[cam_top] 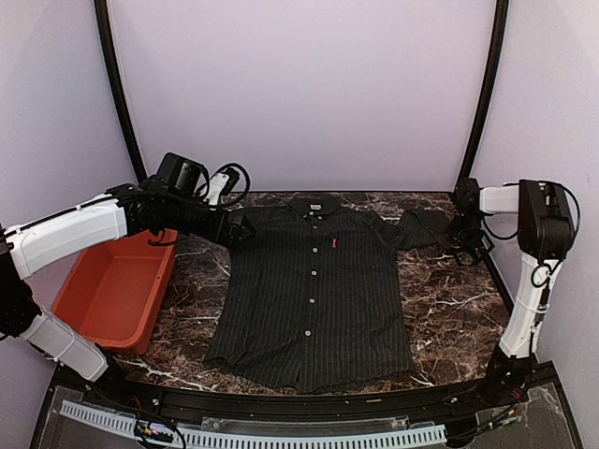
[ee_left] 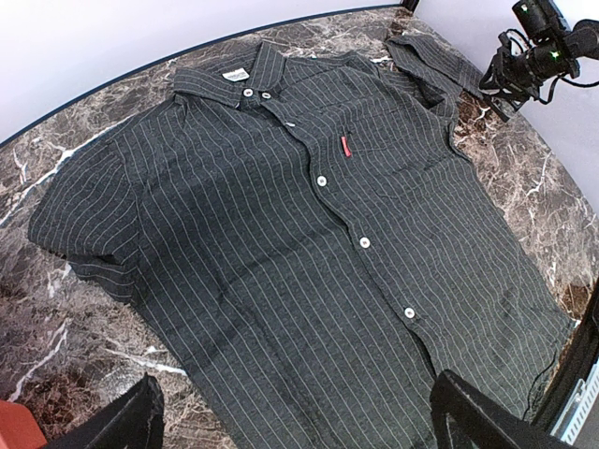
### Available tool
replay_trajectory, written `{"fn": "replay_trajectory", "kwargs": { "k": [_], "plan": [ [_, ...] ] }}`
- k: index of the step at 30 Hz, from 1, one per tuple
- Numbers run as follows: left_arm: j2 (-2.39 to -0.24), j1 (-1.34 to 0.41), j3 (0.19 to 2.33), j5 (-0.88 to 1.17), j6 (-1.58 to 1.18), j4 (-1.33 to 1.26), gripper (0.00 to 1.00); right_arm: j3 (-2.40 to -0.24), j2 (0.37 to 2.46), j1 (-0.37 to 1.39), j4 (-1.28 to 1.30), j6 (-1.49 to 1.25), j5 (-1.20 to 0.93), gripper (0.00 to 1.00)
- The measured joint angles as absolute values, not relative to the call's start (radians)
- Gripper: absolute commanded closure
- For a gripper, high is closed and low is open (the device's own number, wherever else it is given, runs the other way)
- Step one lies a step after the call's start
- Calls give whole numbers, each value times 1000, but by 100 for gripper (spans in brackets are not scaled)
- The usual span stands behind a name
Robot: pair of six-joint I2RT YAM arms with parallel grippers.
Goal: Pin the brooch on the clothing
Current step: Pick up the brooch from the brooch box.
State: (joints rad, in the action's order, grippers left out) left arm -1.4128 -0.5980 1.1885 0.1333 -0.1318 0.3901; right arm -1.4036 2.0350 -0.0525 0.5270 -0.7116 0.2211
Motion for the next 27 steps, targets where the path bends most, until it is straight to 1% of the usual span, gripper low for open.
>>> {"fn": "replay_trajectory", "kwargs": {
  "k": [4, 14, 18, 27],
  "plan": [
    [-1413, -598, 1188, 133, -132, 390, 1, -1404, 2035, -52, 527, -712, 221, 65],
    [-1413, -598, 1188, 133, -132, 390, 1, -1404, 2028, -52, 525, -712, 218, 74],
    [-1413, -598, 1188, 134, -132, 390, 1, -1404, 2020, -52, 525, -711, 210, 75],
    [-1413, -598, 1188, 134, -132, 390, 1, -1404, 2015, -52, 519, -710, 197, 89]
  ]
}}
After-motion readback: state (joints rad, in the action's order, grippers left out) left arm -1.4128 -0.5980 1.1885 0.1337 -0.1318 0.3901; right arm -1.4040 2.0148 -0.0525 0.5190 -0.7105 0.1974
